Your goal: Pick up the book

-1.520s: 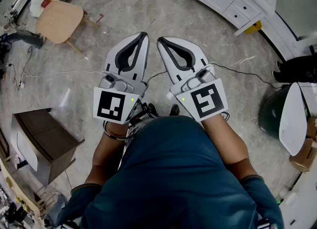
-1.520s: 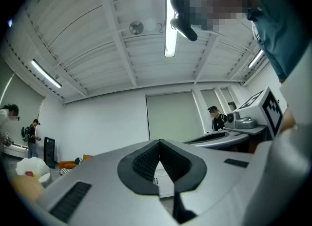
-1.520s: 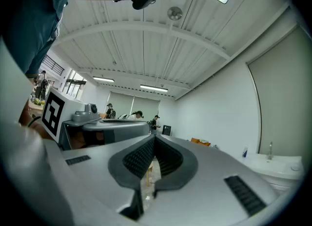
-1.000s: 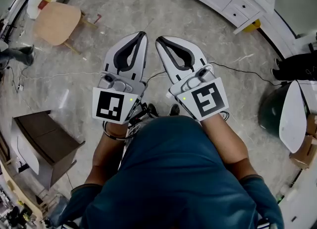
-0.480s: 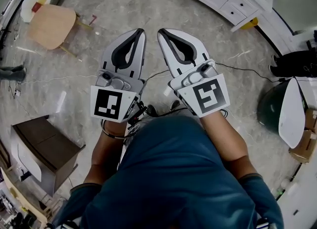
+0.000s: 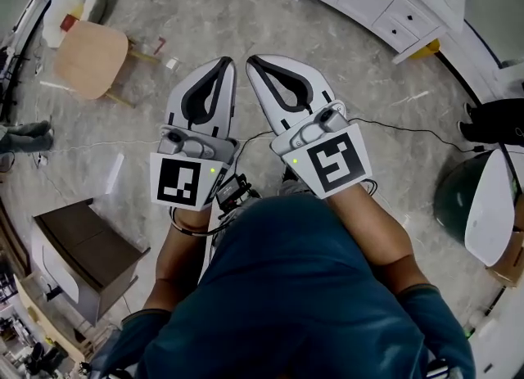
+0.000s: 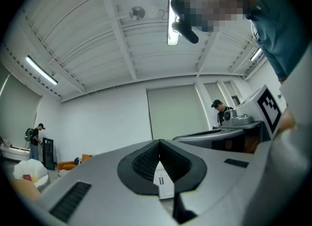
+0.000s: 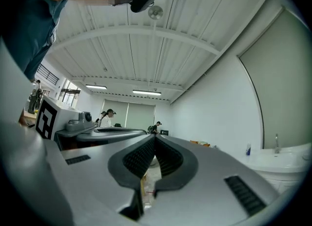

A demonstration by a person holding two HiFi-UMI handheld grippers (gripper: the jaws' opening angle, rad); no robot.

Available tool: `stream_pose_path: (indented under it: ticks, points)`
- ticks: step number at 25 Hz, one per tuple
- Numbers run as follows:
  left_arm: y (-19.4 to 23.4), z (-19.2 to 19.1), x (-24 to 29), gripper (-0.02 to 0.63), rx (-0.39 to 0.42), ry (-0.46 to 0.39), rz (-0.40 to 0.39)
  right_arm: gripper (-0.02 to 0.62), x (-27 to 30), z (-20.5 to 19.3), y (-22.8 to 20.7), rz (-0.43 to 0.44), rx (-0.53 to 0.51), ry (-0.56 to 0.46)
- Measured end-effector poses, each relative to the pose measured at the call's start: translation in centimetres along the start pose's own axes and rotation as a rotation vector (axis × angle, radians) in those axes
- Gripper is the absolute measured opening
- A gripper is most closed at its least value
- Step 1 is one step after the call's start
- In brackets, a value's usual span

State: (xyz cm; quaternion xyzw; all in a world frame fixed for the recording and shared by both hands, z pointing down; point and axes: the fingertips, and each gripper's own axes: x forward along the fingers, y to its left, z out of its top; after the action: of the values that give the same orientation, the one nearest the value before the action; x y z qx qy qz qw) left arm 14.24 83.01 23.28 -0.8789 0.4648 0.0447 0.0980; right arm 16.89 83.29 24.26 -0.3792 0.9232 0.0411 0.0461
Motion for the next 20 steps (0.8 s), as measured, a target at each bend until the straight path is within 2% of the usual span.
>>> stream_pose_path:
  ticks: [2,7,10,15,20]
  points:
    - [-0.2,-0.2,2.3,0.002,0.005,-0.006,0.007,0.012,0.4,-0.2,-2.4,0.008,0.009,-0.01]
    - [-0.8,-2.1,6.1,0.002,0.018,0.067,0.019,0.013,0.8,-0.7,-6.6,0.014,0.034,-0.022]
    - [-0.4,-1.5,7.8,0.002,0.037,0.033,0.012,0.012,1.6,-0.7,-7.9,0.013,0.044,-0.025]
    - [2.3,-1.5,9.6,0.003,0.045,0.016,0.013,0.012,4.4,-0.8,-8.7,0.021,0.04,-0.032]
    - [6.2,-2.6,12.1,0.003,0.045,0.013,0.005,0.012,8.6,-1.3,-10.7,-0.007,0.025,-0.026]
